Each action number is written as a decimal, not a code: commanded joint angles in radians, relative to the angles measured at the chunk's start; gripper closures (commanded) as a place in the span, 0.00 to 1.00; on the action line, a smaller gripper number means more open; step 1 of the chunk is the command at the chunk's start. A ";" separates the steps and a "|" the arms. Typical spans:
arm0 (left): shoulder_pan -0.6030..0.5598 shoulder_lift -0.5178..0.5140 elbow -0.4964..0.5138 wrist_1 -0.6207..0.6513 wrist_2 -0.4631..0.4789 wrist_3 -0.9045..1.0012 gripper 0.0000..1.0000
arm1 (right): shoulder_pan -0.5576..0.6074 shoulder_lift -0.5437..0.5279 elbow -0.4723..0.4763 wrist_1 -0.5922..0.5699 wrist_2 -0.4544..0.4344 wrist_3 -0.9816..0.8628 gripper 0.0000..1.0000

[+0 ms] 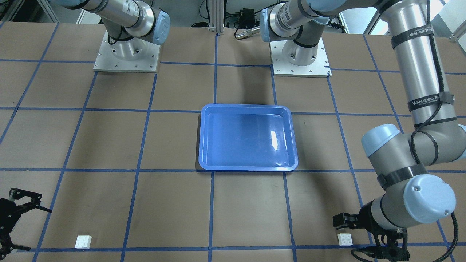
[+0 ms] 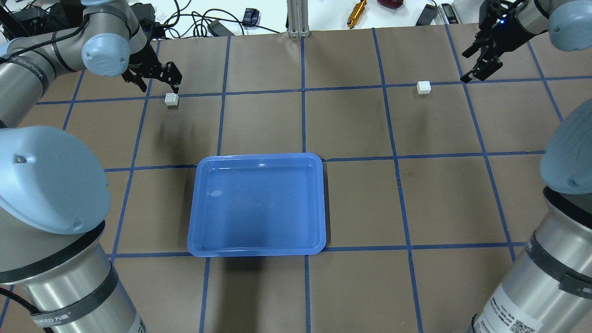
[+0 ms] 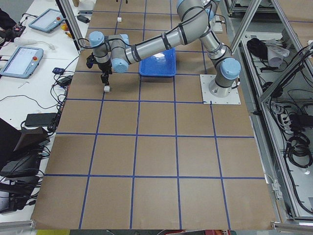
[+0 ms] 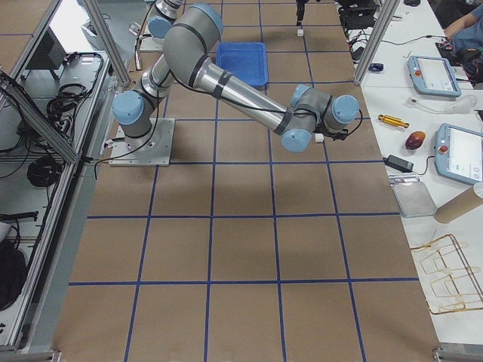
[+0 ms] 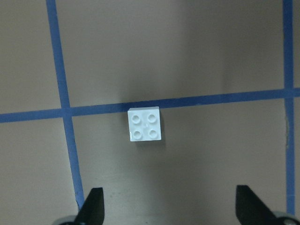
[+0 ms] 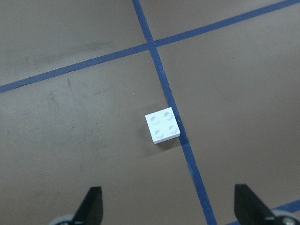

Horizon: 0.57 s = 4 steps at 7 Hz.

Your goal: Assemble white blocks and place on blue tray

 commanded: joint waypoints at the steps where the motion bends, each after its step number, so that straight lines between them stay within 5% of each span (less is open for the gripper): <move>1: 0.005 -0.056 0.012 0.058 0.005 0.007 0.00 | -0.001 0.072 -0.021 0.005 0.071 -0.124 0.00; 4: 0.005 -0.098 0.039 0.056 0.002 0.009 0.03 | 0.007 0.096 -0.020 0.007 0.072 -0.214 0.00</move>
